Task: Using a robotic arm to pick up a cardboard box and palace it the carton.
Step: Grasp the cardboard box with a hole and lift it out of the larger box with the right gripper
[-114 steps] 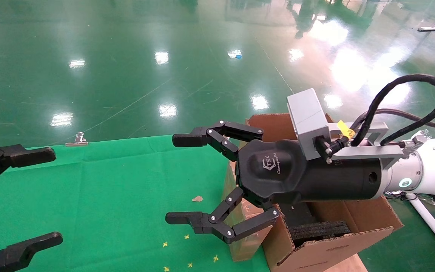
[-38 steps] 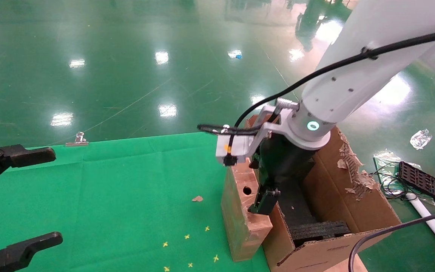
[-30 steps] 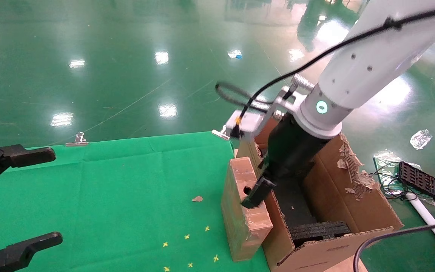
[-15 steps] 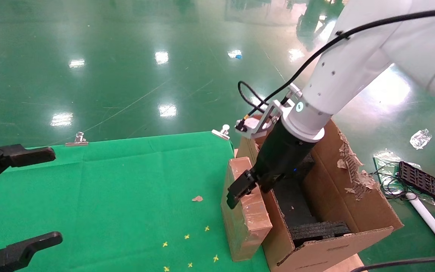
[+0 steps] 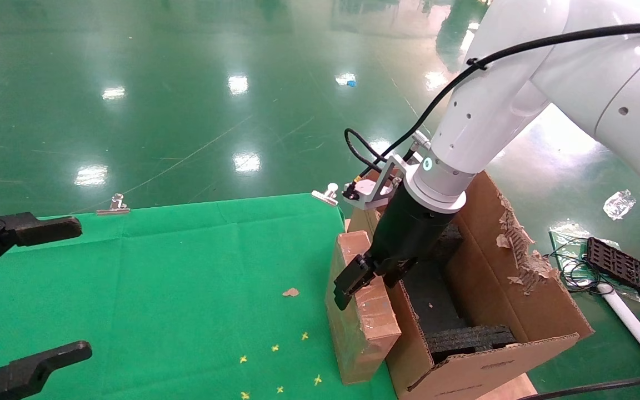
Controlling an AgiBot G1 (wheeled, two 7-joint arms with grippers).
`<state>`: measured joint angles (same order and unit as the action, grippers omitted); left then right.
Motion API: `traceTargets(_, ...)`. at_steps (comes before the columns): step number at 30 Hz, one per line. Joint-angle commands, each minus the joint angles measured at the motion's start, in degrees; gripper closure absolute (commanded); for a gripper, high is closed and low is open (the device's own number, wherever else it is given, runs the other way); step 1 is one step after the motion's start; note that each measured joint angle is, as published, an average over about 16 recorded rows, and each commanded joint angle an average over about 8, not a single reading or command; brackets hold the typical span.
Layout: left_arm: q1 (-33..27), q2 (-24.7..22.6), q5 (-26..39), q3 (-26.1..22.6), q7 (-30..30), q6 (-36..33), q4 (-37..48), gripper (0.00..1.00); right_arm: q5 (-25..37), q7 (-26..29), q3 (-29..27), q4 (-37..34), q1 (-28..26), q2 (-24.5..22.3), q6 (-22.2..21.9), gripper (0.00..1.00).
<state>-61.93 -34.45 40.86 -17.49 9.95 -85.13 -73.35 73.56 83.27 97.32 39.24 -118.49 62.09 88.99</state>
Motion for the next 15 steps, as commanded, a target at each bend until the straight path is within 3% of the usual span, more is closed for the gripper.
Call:
traceTargets(1,0.00,0.00,0.00,-0.01,0.00,0.00,0.00,1.00,0.06,0.18,0.26,-0.01,0.05,0.15,-0.06,1.00)
traceTargets(15,-0.01,0.02,-0.03,-0.04,-0.02,0.02,0.00,1.00,-0.14,1.12,1.19,1.15,0.65,0.01,-0.64,1.00)
